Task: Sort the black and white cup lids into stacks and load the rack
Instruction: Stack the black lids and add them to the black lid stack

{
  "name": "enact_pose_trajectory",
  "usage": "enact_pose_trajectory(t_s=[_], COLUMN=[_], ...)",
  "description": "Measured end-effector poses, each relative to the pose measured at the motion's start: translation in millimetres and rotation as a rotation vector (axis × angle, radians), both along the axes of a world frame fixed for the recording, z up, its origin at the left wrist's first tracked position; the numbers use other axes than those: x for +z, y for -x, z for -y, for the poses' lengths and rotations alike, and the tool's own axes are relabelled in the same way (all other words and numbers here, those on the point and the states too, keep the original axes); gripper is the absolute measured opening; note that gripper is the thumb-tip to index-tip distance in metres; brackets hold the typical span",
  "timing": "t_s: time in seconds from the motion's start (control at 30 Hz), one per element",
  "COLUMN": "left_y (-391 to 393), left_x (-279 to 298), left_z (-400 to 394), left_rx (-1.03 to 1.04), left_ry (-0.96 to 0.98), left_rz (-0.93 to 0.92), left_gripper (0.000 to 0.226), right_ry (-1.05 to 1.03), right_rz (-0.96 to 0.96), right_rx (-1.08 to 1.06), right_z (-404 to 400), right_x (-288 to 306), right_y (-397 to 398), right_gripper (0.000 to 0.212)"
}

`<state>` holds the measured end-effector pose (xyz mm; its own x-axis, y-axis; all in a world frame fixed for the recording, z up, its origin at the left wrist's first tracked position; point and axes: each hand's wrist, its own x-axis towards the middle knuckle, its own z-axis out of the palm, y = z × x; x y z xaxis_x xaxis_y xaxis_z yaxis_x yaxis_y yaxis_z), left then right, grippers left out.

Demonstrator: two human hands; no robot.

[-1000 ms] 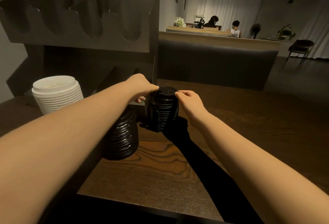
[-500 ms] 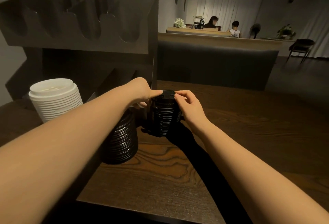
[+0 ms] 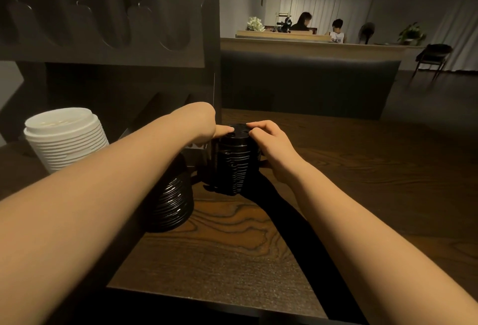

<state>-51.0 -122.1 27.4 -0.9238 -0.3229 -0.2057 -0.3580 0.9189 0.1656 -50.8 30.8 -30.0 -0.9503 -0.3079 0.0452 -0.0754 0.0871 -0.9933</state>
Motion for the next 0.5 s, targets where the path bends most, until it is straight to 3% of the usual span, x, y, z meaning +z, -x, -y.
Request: enact_pose_trajectory(t_s=[0.17,0.3,0.4,0.5], left_y=[-11.9,-18.9,-22.3,-25.0], left_x=[0.0,-2.0,-2.2,1.0], left_z=[-9.7,-8.6,-5.6,-4.9], left_rx=[-0.115,-0.157,-0.134,-0.148], left_ry=[0.168,0.106,-0.021,0.005], left_rz=[-0.140,-0.126,-0.119,-0.177], left_gripper=[0.055,0.030,0.034,0.037], right_ry=[-0.028,-0.076,-0.070,-0.024], right_rz=[-0.001,-0.034,-0.064,-0.128], right_rx=[-0.002,-0.014,-0.013,-0.020], right_z=[5.0,12.9,13.6,11.0], right_x=[2.1,4.1,-0.7,-9.3], right_y=[-0.3,-1.8,-4.5,-7.4], right_gripper=[0.017,0.018,0.017,0.018])
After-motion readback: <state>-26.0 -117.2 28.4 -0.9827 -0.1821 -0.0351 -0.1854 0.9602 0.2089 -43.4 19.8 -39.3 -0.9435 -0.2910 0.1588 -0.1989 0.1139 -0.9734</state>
